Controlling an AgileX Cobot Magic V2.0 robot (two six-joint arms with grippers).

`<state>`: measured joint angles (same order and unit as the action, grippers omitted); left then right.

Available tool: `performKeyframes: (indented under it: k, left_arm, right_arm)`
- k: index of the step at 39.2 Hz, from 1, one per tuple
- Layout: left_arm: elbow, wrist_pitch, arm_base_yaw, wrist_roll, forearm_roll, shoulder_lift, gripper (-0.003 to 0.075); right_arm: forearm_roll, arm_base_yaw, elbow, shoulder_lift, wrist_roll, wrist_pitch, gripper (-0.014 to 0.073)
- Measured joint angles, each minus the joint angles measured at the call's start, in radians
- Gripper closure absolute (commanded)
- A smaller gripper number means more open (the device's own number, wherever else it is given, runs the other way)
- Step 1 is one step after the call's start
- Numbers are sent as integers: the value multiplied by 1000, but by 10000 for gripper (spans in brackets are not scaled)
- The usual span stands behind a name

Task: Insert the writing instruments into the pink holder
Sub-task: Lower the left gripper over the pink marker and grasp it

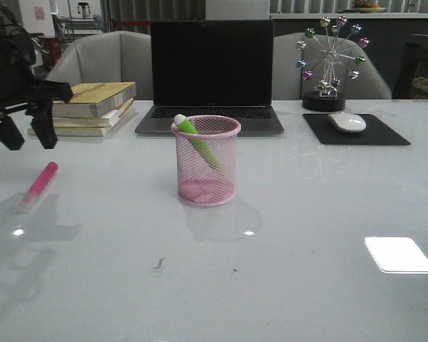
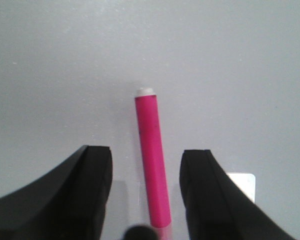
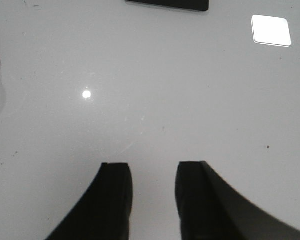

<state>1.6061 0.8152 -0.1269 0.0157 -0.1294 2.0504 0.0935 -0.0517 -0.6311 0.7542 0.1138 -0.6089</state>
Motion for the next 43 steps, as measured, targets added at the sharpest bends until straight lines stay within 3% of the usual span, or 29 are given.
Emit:
performKeyframes:
  k: [9, 43]
  left_arm:
    - [2, 0, -48, 0, -2, 57, 334]
    - [2, -11, -50, 0, 53, 70, 335]
  right_arm:
    - [0, 0, 0, 0, 0, -2, 243]
    - [0, 0, 0, 0, 0, -43, 243]
